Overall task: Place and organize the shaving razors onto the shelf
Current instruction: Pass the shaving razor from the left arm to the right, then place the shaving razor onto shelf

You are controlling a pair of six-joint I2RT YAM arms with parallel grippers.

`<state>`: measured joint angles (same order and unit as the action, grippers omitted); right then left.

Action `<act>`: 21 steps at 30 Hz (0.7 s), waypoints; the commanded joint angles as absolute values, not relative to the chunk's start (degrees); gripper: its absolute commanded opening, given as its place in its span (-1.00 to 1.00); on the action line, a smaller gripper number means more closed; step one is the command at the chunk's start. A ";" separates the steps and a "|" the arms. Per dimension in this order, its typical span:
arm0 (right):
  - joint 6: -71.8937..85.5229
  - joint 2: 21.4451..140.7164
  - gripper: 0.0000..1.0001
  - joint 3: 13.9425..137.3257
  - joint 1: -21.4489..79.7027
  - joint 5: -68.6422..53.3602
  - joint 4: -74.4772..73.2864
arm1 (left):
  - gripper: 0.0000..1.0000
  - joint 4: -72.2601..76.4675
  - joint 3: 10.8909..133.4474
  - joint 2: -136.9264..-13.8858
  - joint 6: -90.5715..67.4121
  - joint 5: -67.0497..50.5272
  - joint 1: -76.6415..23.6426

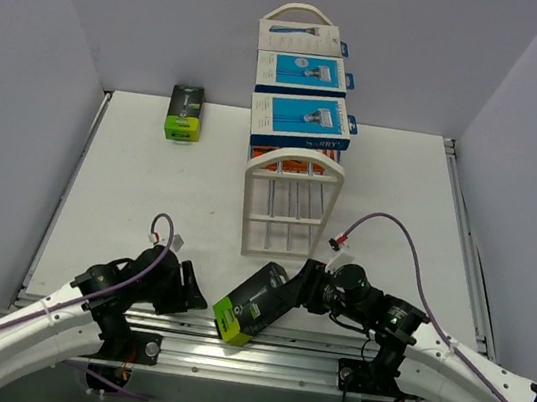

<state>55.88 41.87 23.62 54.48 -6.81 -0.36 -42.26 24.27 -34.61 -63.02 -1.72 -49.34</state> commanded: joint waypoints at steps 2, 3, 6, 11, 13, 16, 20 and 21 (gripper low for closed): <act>51.94 39.73 -1.00 28.47 54.05 -1.15 -14.67 | 0.29 -37.80 29.00 -39.01 -56.43 -2.89 -45.89; 51.86 38.68 -1.00 29.00 54.05 -0.71 -17.03 | 0.31 -37.44 30.14 -39.89 -55.64 -3.77 -45.01; 52.29 37.10 -1.00 31.28 53.96 3.33 -21.69 | 0.39 -36.57 32.68 -42.71 -52.22 -7.37 -41.14; 52.12 37.18 -1.00 36.55 53.96 9.83 -29.61 | 0.59 -36.47 37.78 -46.14 -45.01 -12.21 -34.03; 52.21 37.62 -1.00 39.28 53.96 13.08 -33.21 | 0.61 -36.47 41.02 -48.93 -42.03 -13.53 -31.92; 52.91 38.84 -1.00 43.14 53.96 17.39 -37.78 | 0.61 -36.82 46.73 -53.95 -38.60 -17.31 -27.96; 54.40 40.16 -1.00 48.59 53.96 23.89 -45.15 | 0.64 -37.09 53.59 -58.53 -35.69 -20.12 -23.21; 54.84 40.25 -1.00 49.65 54.05 25.12 -46.13 | 0.64 -37.00 54.66 -59.49 -35.34 -20.56 -21.55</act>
